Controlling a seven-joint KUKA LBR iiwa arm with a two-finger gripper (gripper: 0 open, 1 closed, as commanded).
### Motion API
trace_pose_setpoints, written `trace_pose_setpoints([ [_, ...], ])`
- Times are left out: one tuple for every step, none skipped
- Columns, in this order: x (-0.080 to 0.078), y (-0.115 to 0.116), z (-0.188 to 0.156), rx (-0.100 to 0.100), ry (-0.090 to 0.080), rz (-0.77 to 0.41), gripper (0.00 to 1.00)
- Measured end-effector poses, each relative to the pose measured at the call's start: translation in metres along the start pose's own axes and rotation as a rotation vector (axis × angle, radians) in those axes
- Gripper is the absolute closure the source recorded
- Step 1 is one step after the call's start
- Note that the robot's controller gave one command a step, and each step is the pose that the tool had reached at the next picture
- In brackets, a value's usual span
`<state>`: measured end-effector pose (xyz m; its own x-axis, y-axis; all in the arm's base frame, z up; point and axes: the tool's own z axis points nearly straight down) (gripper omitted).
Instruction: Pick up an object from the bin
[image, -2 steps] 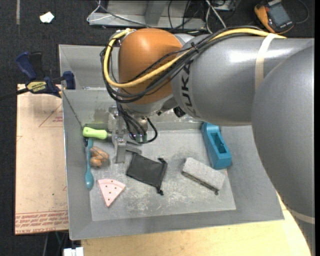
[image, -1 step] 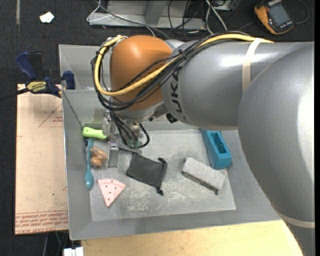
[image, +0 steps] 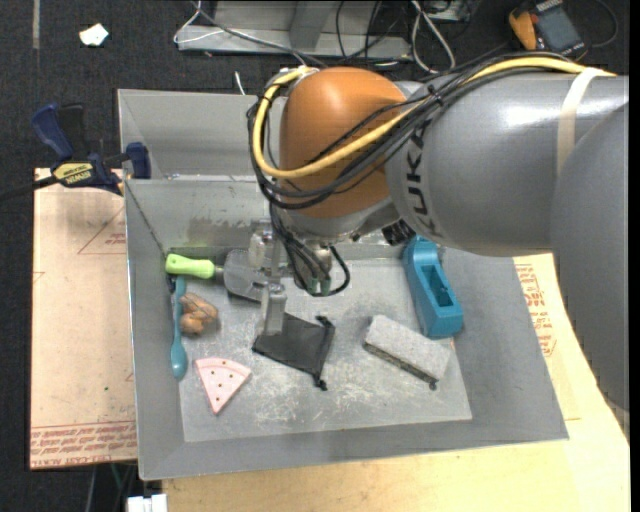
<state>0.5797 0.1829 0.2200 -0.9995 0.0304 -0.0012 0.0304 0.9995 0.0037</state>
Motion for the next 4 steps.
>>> trace_pose_setpoints([
  [-0.007,-0.038,-0.003,0.001,-0.002,0.024,0.0],
  [-0.017,-0.092,0.031,-0.001,-0.004,-0.013,0.0],
  [-0.009,-0.097,0.065,-0.003,-0.007,0.058,0.0],
  [-0.037,-0.127,0.15,-0.002,-0.008,0.139,0.0],
])
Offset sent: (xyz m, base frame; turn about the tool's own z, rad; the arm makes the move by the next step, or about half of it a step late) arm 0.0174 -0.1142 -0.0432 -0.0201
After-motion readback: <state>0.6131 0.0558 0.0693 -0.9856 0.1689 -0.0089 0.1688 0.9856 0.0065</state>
